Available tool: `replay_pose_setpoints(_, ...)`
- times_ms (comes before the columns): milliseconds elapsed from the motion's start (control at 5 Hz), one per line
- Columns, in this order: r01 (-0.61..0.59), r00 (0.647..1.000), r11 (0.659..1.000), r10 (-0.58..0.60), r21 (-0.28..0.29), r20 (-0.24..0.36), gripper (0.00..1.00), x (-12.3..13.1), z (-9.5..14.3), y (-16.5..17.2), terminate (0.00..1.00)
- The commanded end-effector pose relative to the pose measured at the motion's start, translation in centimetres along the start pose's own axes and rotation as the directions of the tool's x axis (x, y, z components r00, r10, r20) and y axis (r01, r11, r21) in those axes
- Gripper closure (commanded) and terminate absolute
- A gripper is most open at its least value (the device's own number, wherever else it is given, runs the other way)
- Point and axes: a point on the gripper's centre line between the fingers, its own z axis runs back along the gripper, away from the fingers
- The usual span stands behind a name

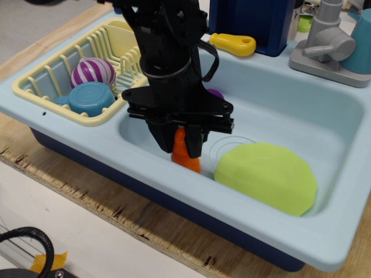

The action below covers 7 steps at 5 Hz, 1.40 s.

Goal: Put carrot on plate

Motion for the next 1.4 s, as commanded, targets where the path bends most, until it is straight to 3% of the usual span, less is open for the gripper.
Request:
replay_pose_setpoints(0,0.059,0.991,0.998,-0.059,0.001,0.123,1.00,2.3,3.8,-2.4,0.00)
replay_pose_setpoints(200,0.084,0.987,0.995,-0.074,-0.060,0.146,1.00,2.8,3.3,-3.9,0.00)
replay_pose_setpoints(400,0.104,0.990,0.989,-0.093,-0.102,0.109,1.00,2.5,1.6,-6.0,0.00)
replay_pose_setpoints(600,0.105,0.989,0.986,-0.091,-0.129,0.112,1.00,2.4,0.9,-6.8,0.00)
replay_pose_setpoints(800,0.119,0.990,0.980,-0.106,-0.158,0.088,0.00,2.4,1.1,-7.2,0.00)
replay_pose_setpoints(1000,0.119,0.990,0.980,-0.106,-0.158,0.088,0.00,2.4,1.1,-7.2,0.00)
replay_pose_setpoints(1200,0.119,0.990,0.980,-0.106,-0.158,0.088,0.00,2.4,1.1,-7.2,1.00)
